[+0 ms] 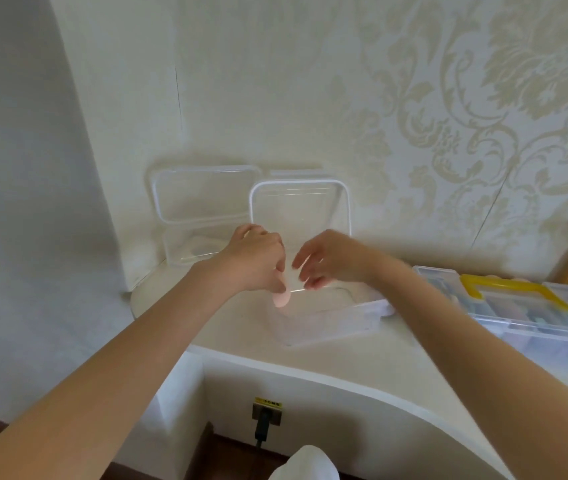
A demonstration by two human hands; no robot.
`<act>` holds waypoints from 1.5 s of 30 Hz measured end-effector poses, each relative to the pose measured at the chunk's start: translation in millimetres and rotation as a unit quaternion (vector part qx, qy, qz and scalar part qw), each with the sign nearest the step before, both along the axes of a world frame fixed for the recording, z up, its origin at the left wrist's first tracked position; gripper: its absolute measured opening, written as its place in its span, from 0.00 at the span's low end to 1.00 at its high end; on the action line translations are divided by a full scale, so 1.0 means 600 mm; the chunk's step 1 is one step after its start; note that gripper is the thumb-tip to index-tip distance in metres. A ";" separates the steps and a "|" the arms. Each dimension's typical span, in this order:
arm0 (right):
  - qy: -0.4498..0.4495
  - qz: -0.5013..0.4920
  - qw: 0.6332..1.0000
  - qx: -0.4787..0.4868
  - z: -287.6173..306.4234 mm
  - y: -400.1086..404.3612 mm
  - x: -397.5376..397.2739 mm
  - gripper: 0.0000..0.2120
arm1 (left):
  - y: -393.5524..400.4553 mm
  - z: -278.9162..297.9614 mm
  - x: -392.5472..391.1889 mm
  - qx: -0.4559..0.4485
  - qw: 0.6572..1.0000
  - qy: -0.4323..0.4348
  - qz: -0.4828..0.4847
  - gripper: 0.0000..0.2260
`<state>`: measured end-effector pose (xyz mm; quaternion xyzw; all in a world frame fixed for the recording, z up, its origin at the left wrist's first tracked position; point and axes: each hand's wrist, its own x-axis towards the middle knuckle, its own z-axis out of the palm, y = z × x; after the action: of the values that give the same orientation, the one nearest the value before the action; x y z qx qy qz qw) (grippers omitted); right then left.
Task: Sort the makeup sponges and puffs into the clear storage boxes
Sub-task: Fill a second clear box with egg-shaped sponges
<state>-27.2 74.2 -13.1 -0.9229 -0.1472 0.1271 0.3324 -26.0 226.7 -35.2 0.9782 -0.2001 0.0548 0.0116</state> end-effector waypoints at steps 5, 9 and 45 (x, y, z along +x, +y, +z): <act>-0.189 -0.122 0.964 -0.139 0.033 -0.085 0.057 0.11 | -0.027 0.000 0.000 0.088 0.994 -0.046 0.039 0.15; -0.059 -0.068 0.949 -0.303 -0.014 -0.107 0.083 0.13 | -0.028 -0.006 -0.001 0.094 0.991 -0.080 0.044 0.15; -0.028 -0.065 0.997 -0.042 -0.027 -0.014 -0.004 0.08 | -0.057 -0.009 -0.015 -0.001 0.998 -0.022 0.056 0.21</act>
<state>-29.8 66.1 -29.3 -0.9468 -0.0903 0.0853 0.2967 -34.9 192.3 -40.5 0.9863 -0.1457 0.0773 0.0050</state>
